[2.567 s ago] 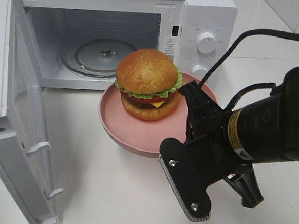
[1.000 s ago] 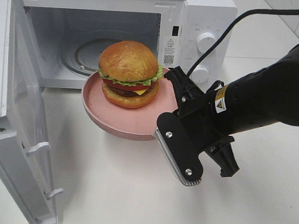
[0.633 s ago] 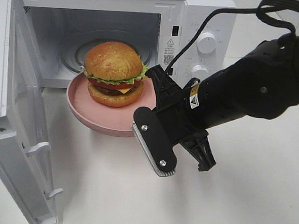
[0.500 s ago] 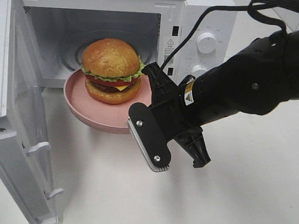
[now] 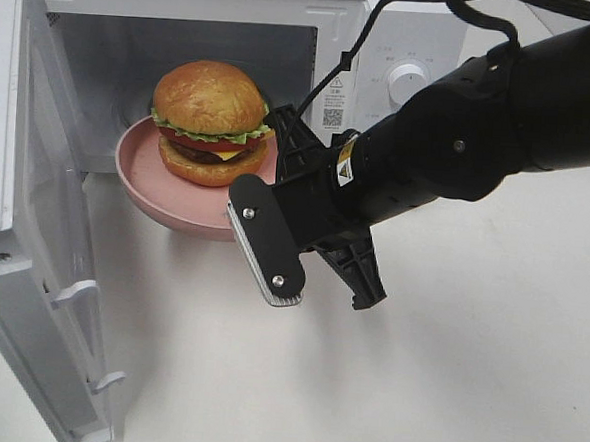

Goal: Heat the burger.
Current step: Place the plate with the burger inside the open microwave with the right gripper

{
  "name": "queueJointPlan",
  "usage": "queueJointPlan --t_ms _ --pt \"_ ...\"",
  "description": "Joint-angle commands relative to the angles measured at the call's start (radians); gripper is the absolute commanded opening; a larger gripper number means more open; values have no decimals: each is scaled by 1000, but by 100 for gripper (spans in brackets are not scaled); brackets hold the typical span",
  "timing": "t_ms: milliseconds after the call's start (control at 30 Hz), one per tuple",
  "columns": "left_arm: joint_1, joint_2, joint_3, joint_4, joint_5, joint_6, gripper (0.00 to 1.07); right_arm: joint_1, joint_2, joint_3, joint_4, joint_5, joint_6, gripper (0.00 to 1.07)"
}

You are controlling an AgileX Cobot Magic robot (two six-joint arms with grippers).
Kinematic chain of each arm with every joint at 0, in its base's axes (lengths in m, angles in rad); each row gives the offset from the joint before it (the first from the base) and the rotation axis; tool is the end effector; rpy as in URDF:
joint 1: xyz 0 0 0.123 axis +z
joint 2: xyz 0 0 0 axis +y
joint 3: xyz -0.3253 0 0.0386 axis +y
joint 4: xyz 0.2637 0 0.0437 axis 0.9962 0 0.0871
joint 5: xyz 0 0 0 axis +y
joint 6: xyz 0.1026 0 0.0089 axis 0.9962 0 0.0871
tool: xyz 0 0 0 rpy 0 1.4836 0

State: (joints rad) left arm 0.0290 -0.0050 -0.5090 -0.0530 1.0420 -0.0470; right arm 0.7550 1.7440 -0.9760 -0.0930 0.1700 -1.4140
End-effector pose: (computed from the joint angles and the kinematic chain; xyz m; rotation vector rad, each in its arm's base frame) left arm -0.0242 -0.0054 0.2838 -0.0741 2.0099 -0.0746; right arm 0.2793 0.2606 0.2076 -2.2158 1.0524 -0.3568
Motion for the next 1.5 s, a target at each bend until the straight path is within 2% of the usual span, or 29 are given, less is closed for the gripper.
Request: queueJointPlan --t_ms 33,1033,1500 --pt "-2 -19 4 -2 -8 1 98 2 -6 -32 -10 -61 8 0" --pt "-2 -19 4 -2 -8 1 98 2 111 -194 -15 -56 64 0" --pt "-2 -19 4 -2 -8 1 98 2 209 -316 -88 -23 141 0"
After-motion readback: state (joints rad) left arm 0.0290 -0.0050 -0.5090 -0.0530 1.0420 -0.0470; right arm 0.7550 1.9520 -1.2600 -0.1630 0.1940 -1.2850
